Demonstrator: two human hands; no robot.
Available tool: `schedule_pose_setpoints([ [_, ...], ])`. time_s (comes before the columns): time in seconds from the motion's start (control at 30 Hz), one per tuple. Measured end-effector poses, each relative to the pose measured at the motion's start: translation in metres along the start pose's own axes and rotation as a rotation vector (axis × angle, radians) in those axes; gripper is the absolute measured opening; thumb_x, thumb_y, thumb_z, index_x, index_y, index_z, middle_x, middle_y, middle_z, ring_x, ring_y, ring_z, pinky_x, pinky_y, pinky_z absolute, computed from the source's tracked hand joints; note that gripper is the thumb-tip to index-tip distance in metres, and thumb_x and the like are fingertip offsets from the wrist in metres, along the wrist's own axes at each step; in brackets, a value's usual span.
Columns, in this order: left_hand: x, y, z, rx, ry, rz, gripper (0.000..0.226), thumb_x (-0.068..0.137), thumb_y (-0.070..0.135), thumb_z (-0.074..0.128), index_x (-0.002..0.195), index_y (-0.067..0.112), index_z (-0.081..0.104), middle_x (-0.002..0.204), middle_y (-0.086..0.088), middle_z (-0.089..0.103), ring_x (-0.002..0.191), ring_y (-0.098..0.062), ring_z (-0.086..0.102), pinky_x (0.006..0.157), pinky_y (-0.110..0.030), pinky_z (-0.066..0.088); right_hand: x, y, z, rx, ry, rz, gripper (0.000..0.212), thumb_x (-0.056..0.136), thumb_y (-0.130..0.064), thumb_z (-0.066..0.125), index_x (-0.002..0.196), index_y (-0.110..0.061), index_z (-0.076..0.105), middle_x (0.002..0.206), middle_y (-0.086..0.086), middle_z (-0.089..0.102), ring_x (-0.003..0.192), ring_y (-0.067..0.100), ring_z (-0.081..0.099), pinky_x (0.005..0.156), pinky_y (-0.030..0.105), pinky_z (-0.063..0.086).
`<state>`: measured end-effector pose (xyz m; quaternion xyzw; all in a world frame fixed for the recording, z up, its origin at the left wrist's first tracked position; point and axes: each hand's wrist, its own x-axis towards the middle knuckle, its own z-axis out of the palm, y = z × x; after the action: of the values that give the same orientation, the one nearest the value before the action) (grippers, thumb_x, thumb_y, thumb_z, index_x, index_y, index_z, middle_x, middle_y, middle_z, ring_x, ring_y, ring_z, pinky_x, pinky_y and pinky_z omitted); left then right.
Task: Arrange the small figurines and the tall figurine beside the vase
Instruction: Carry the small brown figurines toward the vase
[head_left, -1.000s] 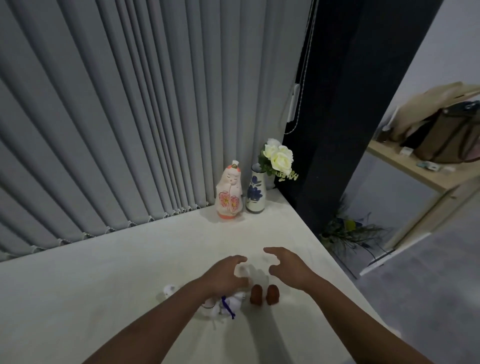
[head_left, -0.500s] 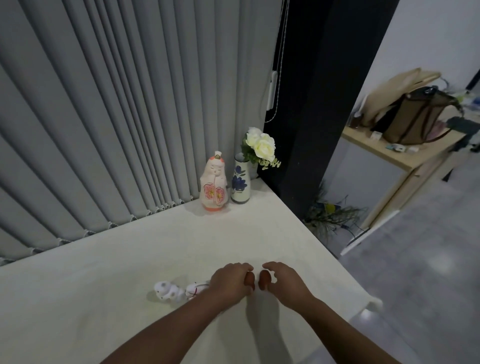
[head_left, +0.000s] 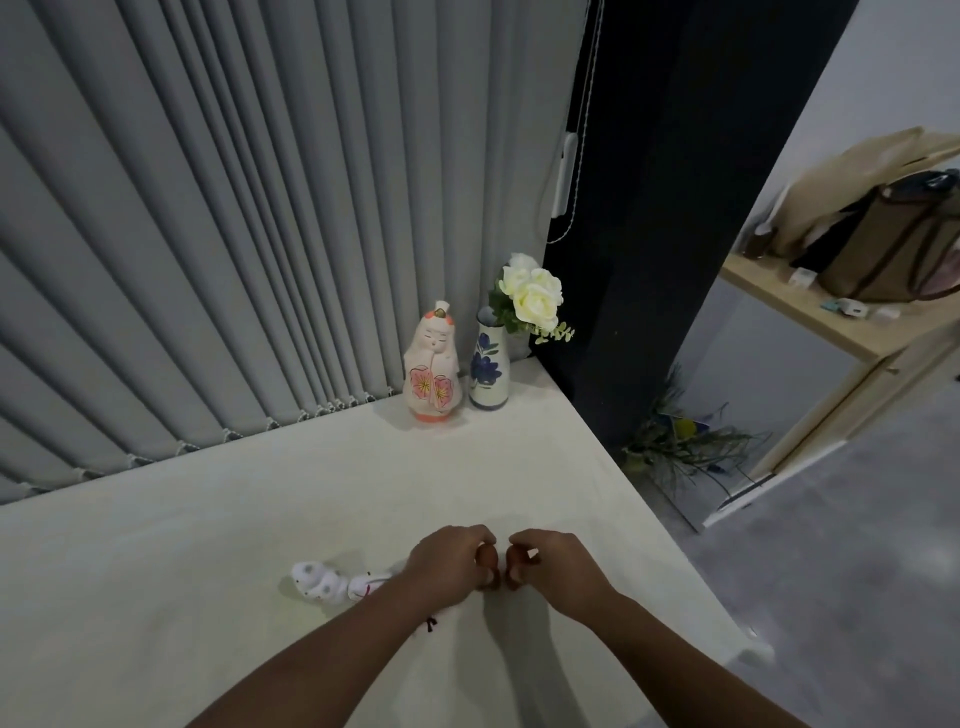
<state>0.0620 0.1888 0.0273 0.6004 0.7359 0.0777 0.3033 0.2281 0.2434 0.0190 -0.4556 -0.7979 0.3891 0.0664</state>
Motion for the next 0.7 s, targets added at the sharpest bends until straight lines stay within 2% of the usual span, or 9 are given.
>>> schedule_pose_setpoints([
  [0.1,0.009,0.007,-0.001,-0.009,0.024,-0.02,0.043,0.08,0.029,0.06,0.123,0.028,0.054,0.122,0.003,0.065,0.114,-0.019,0.056,0.087,-0.028,0.043,0.012,0.009,-0.017,0.011,-0.014,-0.052,0.02,0.08,-0.004,0.054,0.07,-0.02,0.062,0.07,-0.003,0.073,0.069,0.015,0.065,0.083,0.035,0.053],
  [0.17,0.016,0.014,-0.003,-0.023,0.043,-0.037,0.044,0.079,0.027,0.062,0.123,0.026,0.055,0.12,0.002,0.066,0.112,-0.019,0.057,0.086,-0.028,0.044,0.022,0.014,-0.03,0.013,-0.022,-0.062,0.018,0.078,-0.005,0.055,0.065,-0.016,0.058,0.069,-0.004,0.072,0.067,0.016,0.064,0.08,0.036,0.053],
  [0.37,0.038,0.032,-0.008,-0.167,0.147,-0.102,0.036,0.08,0.019,0.062,0.115,0.024,0.058,0.099,0.011,0.074,0.097,-0.012,0.065,0.086,-0.032,0.051,0.055,0.026,-0.063,-0.005,-0.078,-0.092,0.012,0.076,-0.008,0.057,0.066,-0.014,0.056,0.068,-0.006,0.071,0.067,0.021,0.063,0.072,0.033,0.052],
  [0.43,0.047,0.036,-0.01,-0.19,0.197,-0.117,0.035,0.079,0.02,0.063,0.114,0.025,0.058,0.098,0.01,0.074,0.098,-0.012,0.065,0.087,-0.032,0.051,0.066,0.029,-0.074,-0.008,-0.081,-0.087,0.007,0.078,-0.009,0.059,0.076,-0.015,0.063,0.071,-0.007,0.072,0.07,0.018,0.065,0.077,0.03,0.051],
  [0.57,0.061,0.042,-0.012,-0.227,0.243,-0.147,0.033,0.081,0.018,0.062,0.114,0.022,0.059,0.096,0.01,0.074,0.099,-0.011,0.063,0.088,-0.031,0.05,0.088,0.034,-0.093,-0.005,-0.085,-0.075,0.016,0.081,-0.01,0.063,0.093,-0.019,0.067,0.075,-0.008,0.073,0.076,0.015,0.067,0.081,0.029,0.052],
  [0.7,0.075,0.047,-0.015,-0.281,0.276,-0.147,0.025,0.081,0.014,0.06,0.106,0.016,0.062,0.08,0.017,0.07,0.09,-0.007,0.064,0.088,-0.033,0.051,0.109,0.034,-0.108,-0.003,-0.078,-0.09,0.013,0.081,-0.008,0.062,0.086,-0.02,0.065,0.074,-0.006,0.073,0.077,0.015,0.066,0.078,0.026,0.05],
])
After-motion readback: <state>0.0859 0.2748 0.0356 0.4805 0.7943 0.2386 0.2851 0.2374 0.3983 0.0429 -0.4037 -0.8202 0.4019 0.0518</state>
